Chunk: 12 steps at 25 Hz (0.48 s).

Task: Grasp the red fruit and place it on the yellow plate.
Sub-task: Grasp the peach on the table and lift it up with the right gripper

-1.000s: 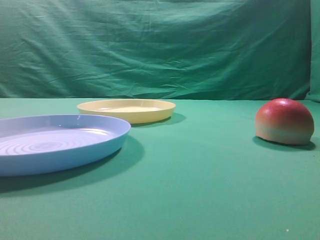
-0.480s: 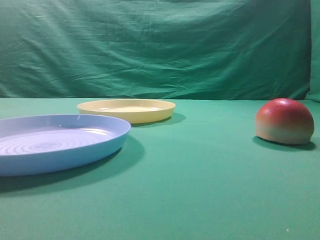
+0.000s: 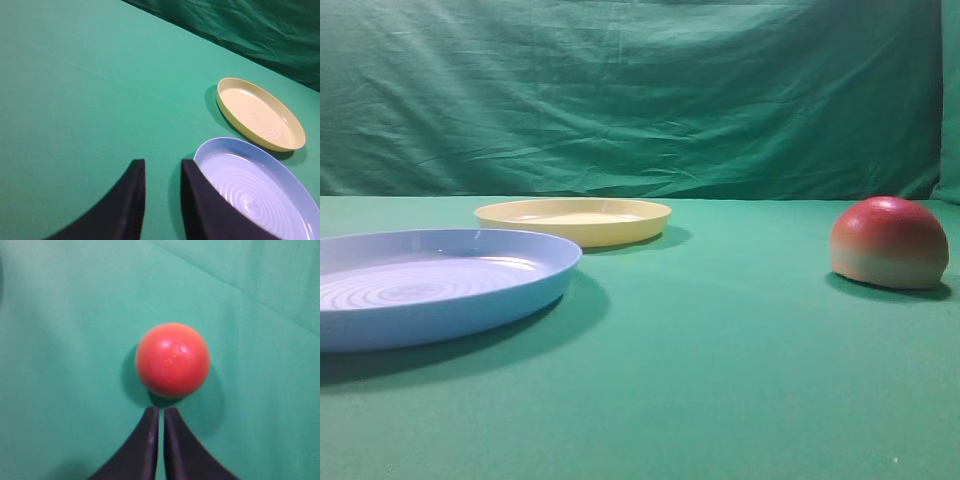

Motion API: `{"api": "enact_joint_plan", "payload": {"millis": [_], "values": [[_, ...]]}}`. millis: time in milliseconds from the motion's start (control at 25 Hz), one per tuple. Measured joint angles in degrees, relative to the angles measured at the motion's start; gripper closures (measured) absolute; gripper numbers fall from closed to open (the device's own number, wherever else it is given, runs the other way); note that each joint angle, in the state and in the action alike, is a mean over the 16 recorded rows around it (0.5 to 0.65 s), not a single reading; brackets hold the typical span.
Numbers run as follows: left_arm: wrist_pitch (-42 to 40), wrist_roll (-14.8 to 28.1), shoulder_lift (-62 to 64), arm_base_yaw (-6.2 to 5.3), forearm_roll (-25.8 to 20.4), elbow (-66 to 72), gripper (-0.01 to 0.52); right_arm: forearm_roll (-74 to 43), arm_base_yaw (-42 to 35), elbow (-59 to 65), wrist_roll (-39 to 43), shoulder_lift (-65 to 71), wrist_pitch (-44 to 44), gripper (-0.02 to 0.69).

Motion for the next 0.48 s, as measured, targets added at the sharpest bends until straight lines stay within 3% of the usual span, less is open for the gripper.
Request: {"api": "enact_joint_plan", "payload": {"millis": [480], "values": [[0.0,0.0,0.0,0.00,0.0,0.0,0.357,-1.5,2.0,-2.9,0.7,14.6,-7.3,0.081]]}}
